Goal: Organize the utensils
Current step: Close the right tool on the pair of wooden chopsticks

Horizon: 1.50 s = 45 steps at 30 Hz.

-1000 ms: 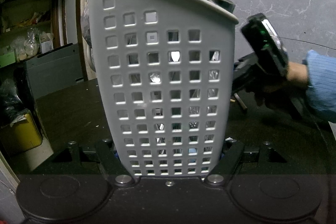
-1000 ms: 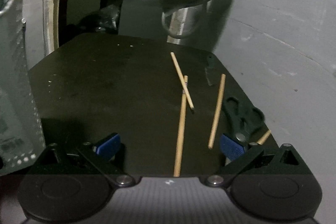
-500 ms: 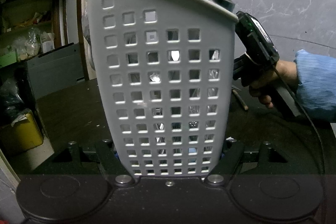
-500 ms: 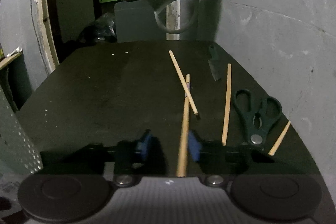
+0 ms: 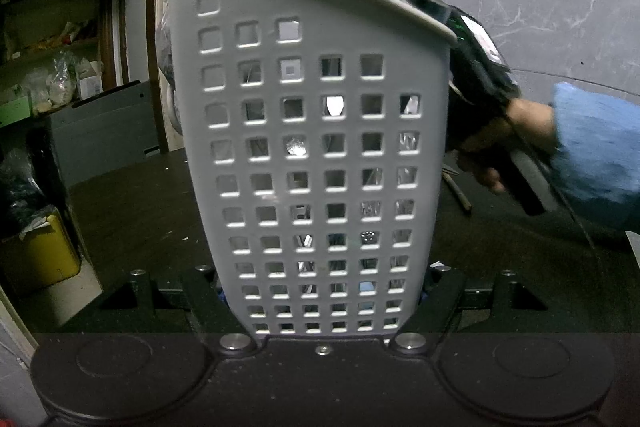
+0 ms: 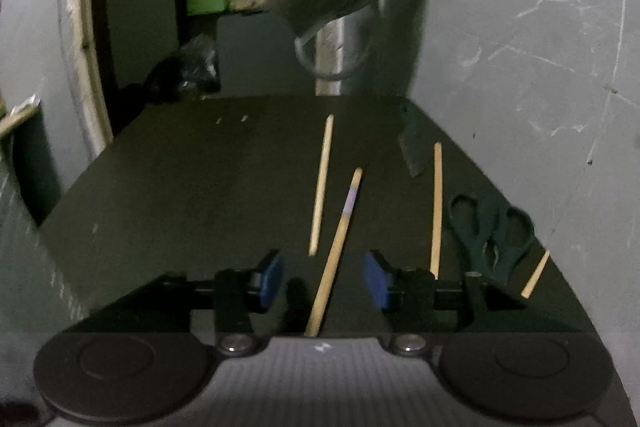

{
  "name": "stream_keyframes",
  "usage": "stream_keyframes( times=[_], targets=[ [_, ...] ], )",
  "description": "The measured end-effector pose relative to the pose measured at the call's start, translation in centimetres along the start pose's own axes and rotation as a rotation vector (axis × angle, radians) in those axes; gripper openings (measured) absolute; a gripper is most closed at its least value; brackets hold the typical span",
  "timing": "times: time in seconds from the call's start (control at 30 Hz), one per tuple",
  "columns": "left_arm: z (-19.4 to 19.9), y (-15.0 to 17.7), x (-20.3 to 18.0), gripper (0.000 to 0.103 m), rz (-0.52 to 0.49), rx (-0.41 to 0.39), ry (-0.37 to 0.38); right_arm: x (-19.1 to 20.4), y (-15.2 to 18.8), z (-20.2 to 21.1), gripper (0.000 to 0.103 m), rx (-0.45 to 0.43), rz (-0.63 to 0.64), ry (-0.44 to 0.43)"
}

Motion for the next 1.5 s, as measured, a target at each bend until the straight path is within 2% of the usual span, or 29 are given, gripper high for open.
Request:
stream_keyframes(
  times=[0.23,0.33,0.53,0.63,0.77,1.07,1.17,1.23,1.3,1.33,1.43,1.5],
  targets=[
    [0.0,0.0,0.1,0.075,0.0,0.0,0.0,-0.3,-3.1,-4.5,0.044,-0.009,-0.032,-0.027],
    [0.0,0.0,0.1,0.075,0.0,0.003,0.001,0.4,-4.0,-6.5,0.035,-0.013,0.013,-0.038],
    [0.0,0.0,0.2,0.075,0.002,0.003,0.002,0.3,-3.5,-9.9,0.019,0.075,-0.012,-0.005],
    [0.0,0.0,0.2,0.075,0.002,0.002,0.002,-0.1,-3.0,-9.4,0.006,0.065,-0.029,-0.002],
    [0.0,-0.1,0.1,0.075,0.003,0.002,0.002,-0.4,-1.8,-7.6,0.006,0.077,-0.045,0.006],
    [0.0,-0.1,0.2,0.075,0.002,0.003,0.002,-1.3,1.5,-0.2,0.006,0.133,-0.135,-0.008],
    [0.0,0.0,0.2,0.075,0.002,0.003,0.001,-1.3,2.0,1.4,0.008,0.145,-0.123,-0.01],
    [0.0,0.0,0.2,0.075,0.001,0.003,0.0,-1.3,1.6,1.9,0.015,0.127,-0.103,-0.011],
    [0.0,0.0,0.2,0.075,0.001,0.004,0.0,-1.4,0.8,2.4,0.05,0.089,-0.089,-0.01],
    [0.0,0.0,0.2,0.075,0.001,0.004,0.0,-1.4,0.2,2.3,0.054,0.074,-0.077,-0.024],
    [0.0,0.0,0.2,0.075,0.001,0.004,0.0,-1.0,-0.8,0.9,0.056,0.07,0.015,-0.016],
    [0.0,0.0,0.2,0.075,0.001,0.004,0.0,-0.7,-1.2,-0.9,0.056,0.097,0.076,-0.014]
  ],
)
Point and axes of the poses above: each gripper's, at about its wrist camera, not at the fingertips, and z roughly against the way its jaws point, x to its left, y to its underside, the point moved 5 cm from there along -z, roughly the way its jaws point, and after that the axes turned 8 degrees about -x, right-handed, at the moved point
